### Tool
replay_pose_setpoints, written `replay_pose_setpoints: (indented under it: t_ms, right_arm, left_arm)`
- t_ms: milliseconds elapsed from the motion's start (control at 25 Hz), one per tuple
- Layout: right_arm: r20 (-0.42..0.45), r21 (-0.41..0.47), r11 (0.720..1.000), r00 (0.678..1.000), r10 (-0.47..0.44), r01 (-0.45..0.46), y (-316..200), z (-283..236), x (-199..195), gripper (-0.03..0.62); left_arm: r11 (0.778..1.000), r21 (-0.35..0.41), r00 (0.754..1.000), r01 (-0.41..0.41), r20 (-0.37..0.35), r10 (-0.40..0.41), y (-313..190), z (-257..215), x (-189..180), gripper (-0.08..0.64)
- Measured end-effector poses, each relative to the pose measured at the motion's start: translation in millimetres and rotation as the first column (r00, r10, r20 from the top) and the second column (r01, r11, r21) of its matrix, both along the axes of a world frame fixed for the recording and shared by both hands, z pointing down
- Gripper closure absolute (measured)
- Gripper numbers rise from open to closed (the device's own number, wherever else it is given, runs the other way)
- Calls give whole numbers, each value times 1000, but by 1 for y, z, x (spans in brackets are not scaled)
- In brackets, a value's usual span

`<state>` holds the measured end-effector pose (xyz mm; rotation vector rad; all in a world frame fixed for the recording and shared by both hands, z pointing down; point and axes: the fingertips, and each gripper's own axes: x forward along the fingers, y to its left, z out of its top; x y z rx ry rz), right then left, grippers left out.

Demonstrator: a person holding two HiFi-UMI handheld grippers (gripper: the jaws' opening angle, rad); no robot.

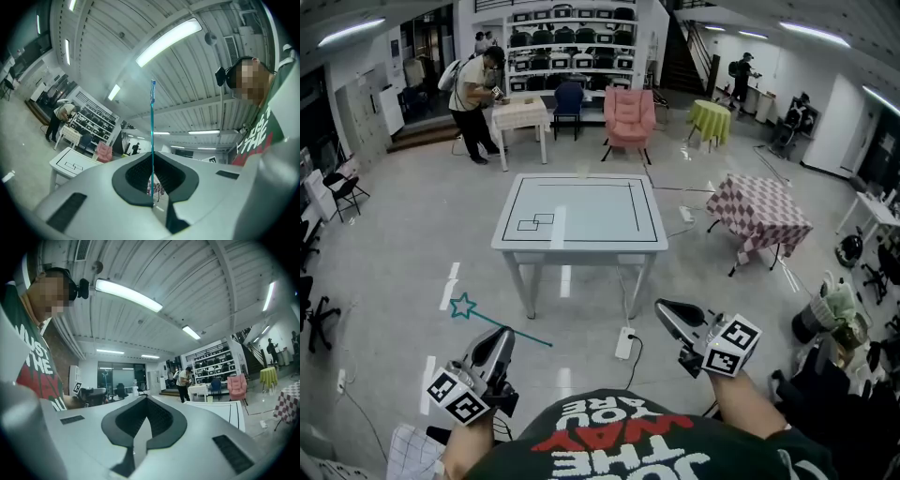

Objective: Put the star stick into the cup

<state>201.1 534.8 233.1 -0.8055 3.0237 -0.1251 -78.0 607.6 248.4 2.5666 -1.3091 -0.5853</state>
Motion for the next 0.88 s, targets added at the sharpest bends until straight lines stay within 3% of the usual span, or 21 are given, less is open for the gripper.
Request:
replay_pose_setpoints:
  t_ms: [440, 880]
  right_arm:
    - [20, -5, 1000, 1000, 16, -16, -4, 5, 29, 559]
    - [11, 21, 1000, 1000, -9, 8, -12, 0, 99, 558]
  left_arm:
    - [1000, -11, 1000, -3, 18, 3, -4, 3, 31, 541]
    - [999, -27, 999, -25, 32, 26, -19, 3, 112, 541]
